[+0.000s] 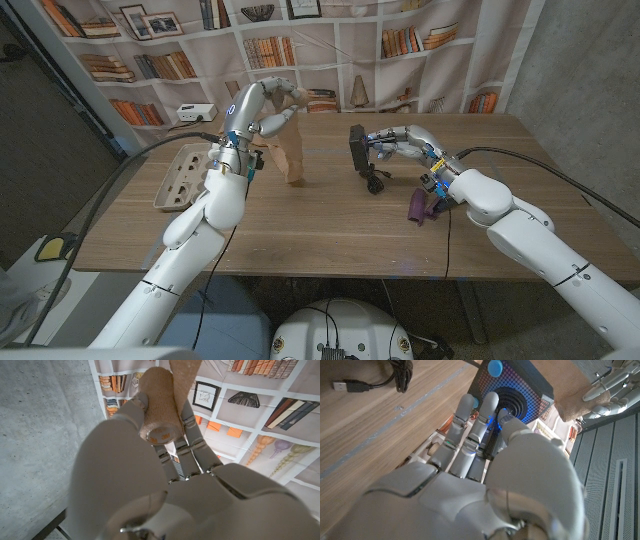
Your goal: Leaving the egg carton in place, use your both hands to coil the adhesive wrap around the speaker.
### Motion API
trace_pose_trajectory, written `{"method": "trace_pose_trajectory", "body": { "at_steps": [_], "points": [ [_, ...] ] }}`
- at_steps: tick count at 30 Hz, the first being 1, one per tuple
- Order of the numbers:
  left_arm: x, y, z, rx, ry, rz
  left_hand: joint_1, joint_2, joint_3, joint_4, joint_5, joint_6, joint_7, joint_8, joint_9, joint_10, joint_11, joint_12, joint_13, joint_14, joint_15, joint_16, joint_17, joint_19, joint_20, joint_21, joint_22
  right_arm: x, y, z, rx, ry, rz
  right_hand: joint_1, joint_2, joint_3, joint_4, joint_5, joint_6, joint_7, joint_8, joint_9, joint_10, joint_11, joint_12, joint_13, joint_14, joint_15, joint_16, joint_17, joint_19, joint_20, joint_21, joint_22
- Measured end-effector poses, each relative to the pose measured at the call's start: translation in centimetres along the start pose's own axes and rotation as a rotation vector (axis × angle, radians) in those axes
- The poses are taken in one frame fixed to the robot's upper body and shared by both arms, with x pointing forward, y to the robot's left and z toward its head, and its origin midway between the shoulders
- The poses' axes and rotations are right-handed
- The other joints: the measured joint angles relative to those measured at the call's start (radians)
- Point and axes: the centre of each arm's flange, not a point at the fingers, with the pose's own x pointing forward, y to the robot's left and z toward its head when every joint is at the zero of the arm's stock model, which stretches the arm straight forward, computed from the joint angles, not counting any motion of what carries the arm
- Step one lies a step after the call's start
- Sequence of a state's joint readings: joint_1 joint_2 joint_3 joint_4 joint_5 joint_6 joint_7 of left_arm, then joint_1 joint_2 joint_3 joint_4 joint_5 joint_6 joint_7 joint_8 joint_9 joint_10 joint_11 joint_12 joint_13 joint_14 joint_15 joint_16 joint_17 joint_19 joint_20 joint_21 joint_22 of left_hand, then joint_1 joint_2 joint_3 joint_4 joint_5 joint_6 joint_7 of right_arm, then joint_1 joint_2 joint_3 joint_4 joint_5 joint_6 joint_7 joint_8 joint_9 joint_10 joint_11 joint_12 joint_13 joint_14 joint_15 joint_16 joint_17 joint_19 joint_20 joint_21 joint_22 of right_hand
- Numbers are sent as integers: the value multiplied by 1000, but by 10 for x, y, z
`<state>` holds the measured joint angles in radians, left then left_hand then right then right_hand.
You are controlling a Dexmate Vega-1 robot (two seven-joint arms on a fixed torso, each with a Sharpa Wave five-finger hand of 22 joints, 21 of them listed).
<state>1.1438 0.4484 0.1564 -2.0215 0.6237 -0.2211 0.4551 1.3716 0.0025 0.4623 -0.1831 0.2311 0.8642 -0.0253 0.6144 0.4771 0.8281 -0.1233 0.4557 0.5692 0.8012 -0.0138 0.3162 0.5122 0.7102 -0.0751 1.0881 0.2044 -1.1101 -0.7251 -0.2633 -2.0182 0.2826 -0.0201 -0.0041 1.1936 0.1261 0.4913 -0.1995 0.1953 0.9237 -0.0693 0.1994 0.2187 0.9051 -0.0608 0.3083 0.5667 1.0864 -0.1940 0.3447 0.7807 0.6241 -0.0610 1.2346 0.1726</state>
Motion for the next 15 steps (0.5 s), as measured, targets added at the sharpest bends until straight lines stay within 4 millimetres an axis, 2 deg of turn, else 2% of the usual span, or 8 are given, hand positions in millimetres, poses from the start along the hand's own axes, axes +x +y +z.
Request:
{"method": "trace_pose_trajectory", "body": {
  "at_steps": [15],
  "points": [
    [14, 3, 6, 3, -15, -4, 0, 0, 0, 0, -1, 0, 0, 0, 0, 2, 2, 0, 0, 9, 1, -10, 0, -3, 0, 15, -13, -2, 16, 9, -1, -23, 49, 0, 0, 0, 0, 1, 4, 4, 0, 0, 0, 0, -1, 0, 0, 0, 0, 0, -7, 4, 5, 0]
  ]
}}
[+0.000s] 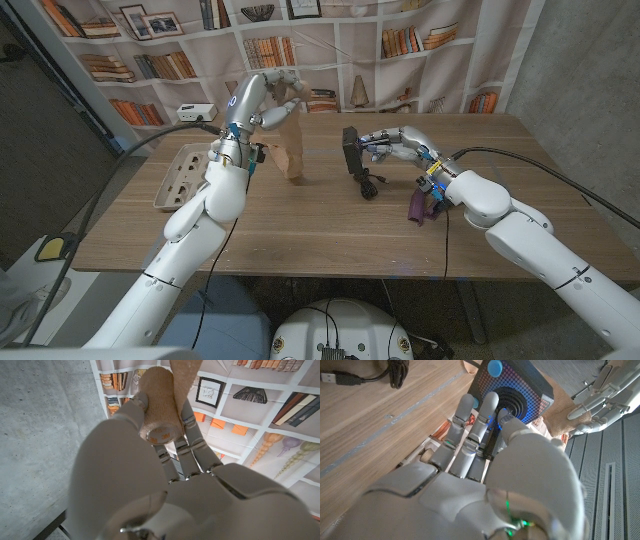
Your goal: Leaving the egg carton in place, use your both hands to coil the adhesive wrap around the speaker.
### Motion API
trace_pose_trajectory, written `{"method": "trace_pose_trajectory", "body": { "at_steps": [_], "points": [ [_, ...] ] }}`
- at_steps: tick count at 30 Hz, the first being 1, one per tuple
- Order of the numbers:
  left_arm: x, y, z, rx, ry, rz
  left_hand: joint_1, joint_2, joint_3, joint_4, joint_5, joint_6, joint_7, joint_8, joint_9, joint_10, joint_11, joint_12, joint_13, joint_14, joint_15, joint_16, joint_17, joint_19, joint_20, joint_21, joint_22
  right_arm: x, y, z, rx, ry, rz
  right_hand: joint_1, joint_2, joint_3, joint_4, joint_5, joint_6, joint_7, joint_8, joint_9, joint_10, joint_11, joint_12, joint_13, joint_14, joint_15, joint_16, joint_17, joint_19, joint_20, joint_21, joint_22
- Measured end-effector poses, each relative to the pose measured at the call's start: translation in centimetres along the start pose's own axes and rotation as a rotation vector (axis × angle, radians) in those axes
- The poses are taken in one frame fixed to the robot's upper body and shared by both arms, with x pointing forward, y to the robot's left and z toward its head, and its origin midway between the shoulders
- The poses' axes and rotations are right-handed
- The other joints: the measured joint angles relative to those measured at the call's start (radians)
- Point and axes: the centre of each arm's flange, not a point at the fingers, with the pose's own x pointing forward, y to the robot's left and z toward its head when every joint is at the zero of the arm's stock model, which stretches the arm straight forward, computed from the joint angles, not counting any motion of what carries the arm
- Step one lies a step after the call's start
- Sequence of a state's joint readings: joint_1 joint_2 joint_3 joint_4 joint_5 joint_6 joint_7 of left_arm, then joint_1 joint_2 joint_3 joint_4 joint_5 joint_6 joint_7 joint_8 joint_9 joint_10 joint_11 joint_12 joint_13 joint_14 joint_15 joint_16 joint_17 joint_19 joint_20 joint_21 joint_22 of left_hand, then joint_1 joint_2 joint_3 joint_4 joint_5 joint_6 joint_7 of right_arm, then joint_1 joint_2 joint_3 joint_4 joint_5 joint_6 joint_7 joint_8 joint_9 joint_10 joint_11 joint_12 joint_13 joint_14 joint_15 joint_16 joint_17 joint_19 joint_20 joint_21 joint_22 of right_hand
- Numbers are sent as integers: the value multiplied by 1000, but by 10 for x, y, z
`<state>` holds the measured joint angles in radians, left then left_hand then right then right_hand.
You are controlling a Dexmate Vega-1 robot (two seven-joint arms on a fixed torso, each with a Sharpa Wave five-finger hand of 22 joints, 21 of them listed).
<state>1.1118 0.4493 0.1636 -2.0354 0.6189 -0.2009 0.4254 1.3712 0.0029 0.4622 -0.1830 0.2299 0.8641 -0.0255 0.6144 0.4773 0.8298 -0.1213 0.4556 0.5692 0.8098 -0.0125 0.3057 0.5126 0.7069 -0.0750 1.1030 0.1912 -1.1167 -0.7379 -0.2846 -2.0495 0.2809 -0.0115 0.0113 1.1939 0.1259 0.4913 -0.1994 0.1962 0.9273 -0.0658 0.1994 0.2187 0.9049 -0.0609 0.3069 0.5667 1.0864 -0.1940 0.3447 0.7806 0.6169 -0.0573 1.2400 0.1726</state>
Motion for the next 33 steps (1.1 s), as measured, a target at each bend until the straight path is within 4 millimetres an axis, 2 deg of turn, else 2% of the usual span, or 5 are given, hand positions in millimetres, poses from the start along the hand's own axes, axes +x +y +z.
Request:
{"method": "trace_pose_trajectory", "body": {
  "at_steps": [30, 33],
  "points": [
    [22, -5, 6, 35, -58, -3, -5, 5, 3, -3, -7, -11, 0, 0, -5, 1, 2, -9, 0, 0, 0, -7, 9, -6, 5, 16, -6, -4, 42, 19, -2, -39, 119, 4, -4, 0, 0, -3, 0, 0, 0, 0, -2, -2, 1, 12, 0, 0, 0, 0, 0, 0, 0, 0],
    [24, -7, 7, 36, -61, -8, -5, 5, 3, -3, -7, -11, 0, 8, -5, 1, 2, -10, 0, 0, 0, -8, 9, -16, 5, 16, -5, -3, 46, 20, 0, -43, 130, 4, -4, 0, 0, 0, 0, 0, 0, 0, -2, -2, 1, 12, 0, 0, 0, 0, 0, 0, 0, 0]
  ]
}}
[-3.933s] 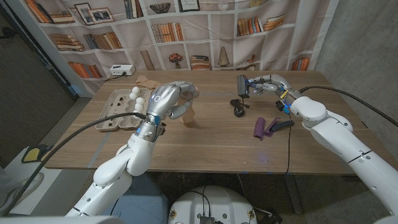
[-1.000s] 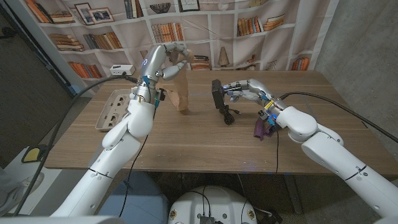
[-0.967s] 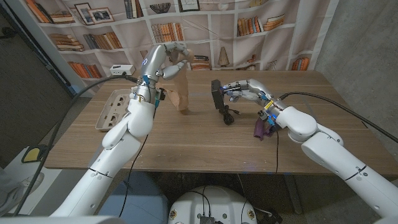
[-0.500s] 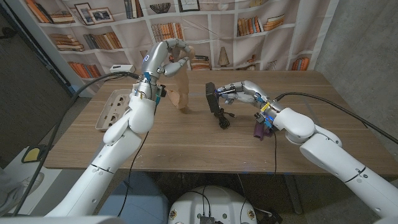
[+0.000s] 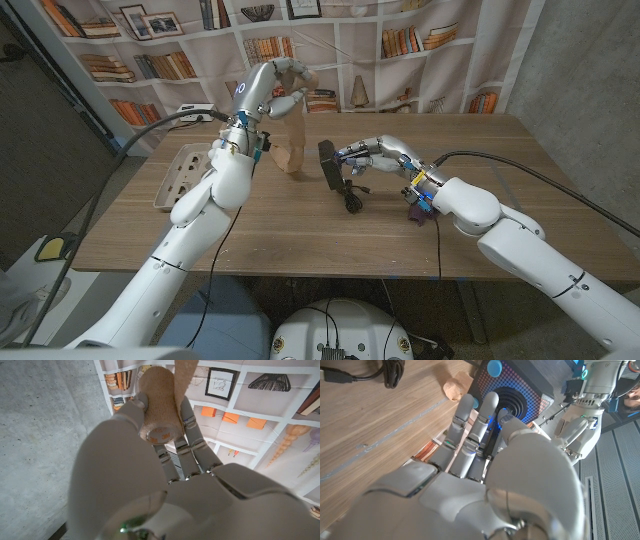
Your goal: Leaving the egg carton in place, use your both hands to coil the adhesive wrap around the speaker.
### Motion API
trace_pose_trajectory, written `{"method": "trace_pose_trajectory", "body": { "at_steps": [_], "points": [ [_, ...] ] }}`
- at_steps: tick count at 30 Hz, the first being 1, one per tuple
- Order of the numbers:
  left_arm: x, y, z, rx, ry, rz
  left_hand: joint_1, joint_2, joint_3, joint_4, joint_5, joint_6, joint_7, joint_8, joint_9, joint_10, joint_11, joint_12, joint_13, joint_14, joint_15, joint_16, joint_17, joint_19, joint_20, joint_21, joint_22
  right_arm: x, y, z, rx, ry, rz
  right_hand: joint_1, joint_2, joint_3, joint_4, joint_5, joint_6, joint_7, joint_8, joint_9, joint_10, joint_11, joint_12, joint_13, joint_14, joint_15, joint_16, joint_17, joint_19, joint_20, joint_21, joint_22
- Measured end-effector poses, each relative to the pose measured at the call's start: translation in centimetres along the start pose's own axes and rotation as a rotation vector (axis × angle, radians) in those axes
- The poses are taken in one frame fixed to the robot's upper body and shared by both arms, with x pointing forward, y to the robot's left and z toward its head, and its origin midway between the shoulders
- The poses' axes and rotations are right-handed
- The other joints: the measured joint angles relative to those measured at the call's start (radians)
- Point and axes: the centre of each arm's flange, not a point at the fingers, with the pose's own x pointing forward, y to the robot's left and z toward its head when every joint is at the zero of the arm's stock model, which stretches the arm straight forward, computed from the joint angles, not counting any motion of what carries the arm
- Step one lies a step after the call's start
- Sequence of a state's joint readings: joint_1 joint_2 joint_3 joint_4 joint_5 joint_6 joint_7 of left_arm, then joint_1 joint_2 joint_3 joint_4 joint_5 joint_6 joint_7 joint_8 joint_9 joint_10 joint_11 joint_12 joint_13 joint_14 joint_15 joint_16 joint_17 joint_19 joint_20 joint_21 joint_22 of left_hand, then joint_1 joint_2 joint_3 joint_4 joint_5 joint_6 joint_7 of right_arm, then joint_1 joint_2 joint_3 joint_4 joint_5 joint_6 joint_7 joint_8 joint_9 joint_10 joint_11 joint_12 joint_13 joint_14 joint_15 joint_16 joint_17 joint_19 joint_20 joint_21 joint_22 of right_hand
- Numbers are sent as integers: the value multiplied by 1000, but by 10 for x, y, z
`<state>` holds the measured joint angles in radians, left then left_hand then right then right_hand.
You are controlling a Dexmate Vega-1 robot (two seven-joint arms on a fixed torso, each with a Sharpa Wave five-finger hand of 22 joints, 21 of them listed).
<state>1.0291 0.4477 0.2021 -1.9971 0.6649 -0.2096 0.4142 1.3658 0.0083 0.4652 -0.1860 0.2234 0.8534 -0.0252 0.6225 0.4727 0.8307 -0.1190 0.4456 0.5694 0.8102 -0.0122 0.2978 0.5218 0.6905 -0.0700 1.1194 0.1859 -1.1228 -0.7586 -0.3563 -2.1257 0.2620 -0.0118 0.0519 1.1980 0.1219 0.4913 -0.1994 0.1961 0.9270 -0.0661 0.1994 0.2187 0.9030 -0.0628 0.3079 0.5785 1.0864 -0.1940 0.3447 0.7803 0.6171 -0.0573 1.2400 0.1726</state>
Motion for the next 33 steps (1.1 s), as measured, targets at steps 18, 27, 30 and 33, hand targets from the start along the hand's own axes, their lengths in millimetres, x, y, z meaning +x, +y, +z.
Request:
{"method": "trace_pose_trajectory", "body": {
  "at_steps": [18, 27, 30, 33],
  "points": [
    [13, -21, 11, -22, -38, -38, -1, 1, 0, 0, 0, 0, 0, 0, 0, 0, 0, 2, 0, 3, 3, -5, 0, 0, 0, 13, -5, 7, 14, 7, 20, -32, 34, -2, 2, 0, 0, 0, 0, 0, 0, 2, 0, 0, -2, 3, 0, 0, -5, 0, 0, 0, 0, 0],
    [19, -30, 16, -34, -52, -51, -1, 1, 0, 0, -4, 0, 0, 0, 0, 0, 0, 2, 0, 3, 3, -2, 5, -2, -2, 15, -5, 10, 15, 7, 34, -43, 35, -3, 3, 0, 0, -1, 0, 0, 0, 2, 0, 0, -4, 5, 0, 0, -5, 0, 0, 0, 0, 0],
    [20, -32, 18, -35, -58, -58, 0, 0, 0, 0, -4, 0, 0, 0, 0, 0, 0, 2, 0, 3, 3, -2, 5, -13, -2, 18, -5, 12, 15, 7, 39, -45, 34, -3, 3, 0, 0, -1, 0, 0, 0, 2, -1, -1, -5, 5, 0, 0, -5, 0, 0, 0, 0, 0],
    [22, -35, 19, -37, -62, -63, 0, 0, 0, 0, -4, 0, -1, 0, 0, 0, 0, 2, 1, 3, 3, -2, 5, -13, -2, 20, -5, 13, 15, 7, 49, -49, 36, -3, 3, 0, 0, -1, 0, 0, 0, 2, 2, 2, -8, 6, 0, 0, -5, 1, 0, 0, 0, 0]
  ]
}}
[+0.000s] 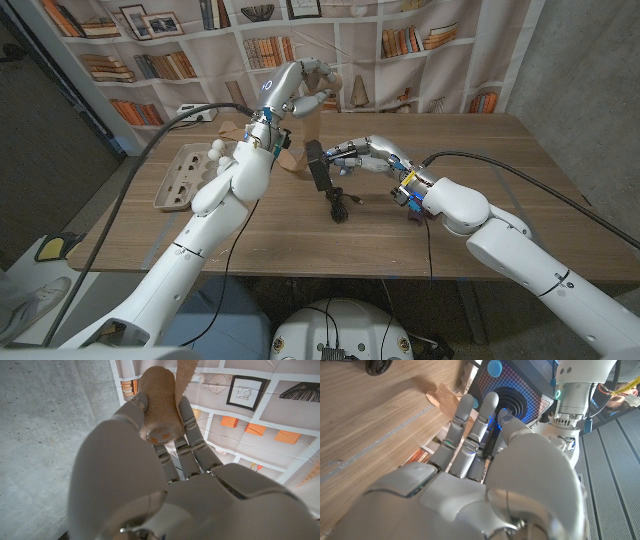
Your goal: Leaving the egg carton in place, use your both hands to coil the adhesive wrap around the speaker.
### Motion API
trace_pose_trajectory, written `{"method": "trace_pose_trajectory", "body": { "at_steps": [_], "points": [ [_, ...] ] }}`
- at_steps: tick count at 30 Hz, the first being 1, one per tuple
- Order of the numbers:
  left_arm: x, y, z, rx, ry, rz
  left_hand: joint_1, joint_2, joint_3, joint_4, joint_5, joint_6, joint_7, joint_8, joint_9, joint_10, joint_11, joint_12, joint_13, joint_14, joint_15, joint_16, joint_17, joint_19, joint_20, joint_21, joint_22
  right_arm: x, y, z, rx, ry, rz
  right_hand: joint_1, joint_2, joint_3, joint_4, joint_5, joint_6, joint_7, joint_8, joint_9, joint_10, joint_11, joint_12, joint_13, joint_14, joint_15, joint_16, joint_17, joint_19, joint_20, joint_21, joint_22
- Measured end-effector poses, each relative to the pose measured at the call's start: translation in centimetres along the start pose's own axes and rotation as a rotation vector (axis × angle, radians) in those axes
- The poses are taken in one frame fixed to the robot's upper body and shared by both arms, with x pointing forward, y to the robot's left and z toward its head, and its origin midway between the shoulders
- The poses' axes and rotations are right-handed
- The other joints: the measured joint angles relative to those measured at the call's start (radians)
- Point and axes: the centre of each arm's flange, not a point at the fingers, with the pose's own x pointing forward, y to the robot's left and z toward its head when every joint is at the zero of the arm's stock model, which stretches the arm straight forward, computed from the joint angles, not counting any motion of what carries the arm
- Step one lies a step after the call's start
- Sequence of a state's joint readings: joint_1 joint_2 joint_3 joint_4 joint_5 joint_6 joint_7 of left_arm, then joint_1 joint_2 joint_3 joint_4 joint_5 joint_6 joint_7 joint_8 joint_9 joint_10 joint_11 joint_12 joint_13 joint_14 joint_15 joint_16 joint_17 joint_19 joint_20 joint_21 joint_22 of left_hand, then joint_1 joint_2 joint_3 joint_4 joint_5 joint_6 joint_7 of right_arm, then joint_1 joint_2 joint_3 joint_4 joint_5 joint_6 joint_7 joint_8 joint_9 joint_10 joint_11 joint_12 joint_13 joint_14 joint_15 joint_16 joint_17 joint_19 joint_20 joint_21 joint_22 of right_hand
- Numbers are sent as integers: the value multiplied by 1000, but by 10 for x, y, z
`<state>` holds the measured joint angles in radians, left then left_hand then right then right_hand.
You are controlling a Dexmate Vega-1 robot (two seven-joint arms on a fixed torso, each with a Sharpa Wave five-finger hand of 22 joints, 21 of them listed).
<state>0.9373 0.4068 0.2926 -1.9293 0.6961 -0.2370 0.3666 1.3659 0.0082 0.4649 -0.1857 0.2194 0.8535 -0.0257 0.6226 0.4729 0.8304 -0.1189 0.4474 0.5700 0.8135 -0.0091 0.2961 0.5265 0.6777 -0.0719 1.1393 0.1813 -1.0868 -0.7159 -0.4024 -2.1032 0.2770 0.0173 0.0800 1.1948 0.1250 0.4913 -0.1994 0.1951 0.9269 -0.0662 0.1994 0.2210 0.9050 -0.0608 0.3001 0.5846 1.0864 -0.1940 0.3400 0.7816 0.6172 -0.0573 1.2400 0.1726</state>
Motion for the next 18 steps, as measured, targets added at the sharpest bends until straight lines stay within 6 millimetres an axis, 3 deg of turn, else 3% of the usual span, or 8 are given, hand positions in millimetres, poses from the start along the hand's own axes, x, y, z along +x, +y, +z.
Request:
{"method": "trace_pose_trajectory", "body": {
  "at_steps": [18],
  "points": [
    [6, -10, 10, -38, -26, -23, 0, 0, 2, -2, -4, -5, -5, 7, -5, -2, 1, -5, 5, 0, 0, -1, -1, -3, 0, 7, 0, 10, 12, 2, 37, -22, 22, 0, 0, 0, 0, 1, 0, 0, 0, 0, 0, 0, 2, 0, 0, 0, 0, 4, 0, 0, 0, 0]
  ]
}}
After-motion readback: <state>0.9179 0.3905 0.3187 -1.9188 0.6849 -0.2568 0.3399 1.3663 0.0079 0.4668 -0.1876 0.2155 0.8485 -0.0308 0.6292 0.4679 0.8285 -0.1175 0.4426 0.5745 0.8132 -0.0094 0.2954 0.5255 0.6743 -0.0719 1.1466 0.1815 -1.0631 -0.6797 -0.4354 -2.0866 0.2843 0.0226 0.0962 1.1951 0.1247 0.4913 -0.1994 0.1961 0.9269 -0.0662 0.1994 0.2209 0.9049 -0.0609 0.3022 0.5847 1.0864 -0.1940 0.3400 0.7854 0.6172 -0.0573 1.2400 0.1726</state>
